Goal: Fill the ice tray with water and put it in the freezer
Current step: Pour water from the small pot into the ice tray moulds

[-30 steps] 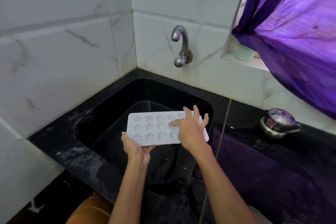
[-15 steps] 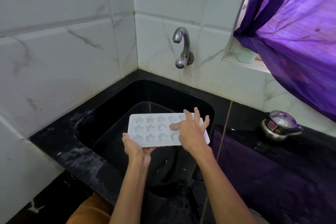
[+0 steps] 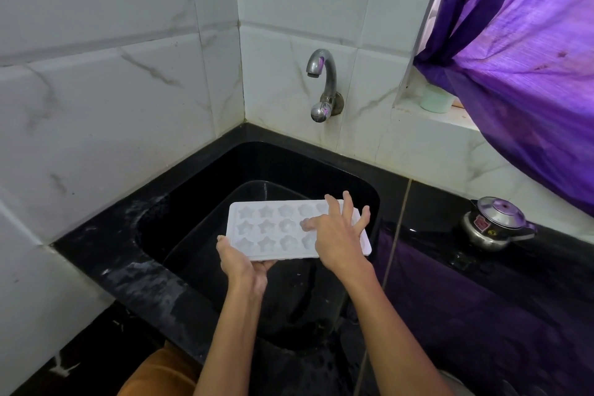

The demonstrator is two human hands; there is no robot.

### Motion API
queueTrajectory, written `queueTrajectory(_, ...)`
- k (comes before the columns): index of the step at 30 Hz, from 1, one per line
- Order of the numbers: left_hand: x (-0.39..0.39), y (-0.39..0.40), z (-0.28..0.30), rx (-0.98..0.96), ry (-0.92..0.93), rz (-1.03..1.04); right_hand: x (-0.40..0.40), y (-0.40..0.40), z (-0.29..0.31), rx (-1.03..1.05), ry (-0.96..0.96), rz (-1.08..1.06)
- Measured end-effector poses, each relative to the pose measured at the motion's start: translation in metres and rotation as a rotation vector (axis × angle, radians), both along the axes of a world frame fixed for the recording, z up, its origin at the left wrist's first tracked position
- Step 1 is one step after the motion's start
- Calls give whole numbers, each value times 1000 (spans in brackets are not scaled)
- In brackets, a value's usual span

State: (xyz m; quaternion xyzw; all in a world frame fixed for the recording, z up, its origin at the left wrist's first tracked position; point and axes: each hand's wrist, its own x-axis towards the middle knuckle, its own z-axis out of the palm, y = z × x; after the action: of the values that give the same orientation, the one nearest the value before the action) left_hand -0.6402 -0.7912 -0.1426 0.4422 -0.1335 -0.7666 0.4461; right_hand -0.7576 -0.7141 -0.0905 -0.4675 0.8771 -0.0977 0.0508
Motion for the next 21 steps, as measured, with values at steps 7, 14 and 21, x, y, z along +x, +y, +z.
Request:
queueTrajectory(7, 0, 0, -1, -19, -7, -9, -1, 1, 3, 1, -11, -7)
queueTrajectory(14, 0, 0, -2, -11, -6, -5, 2, 2, 2, 10, -4, 15)
queueTrajectory(21, 0, 0, -2, -9, 10, 0, 4, 1, 2, -44, 43, -15)
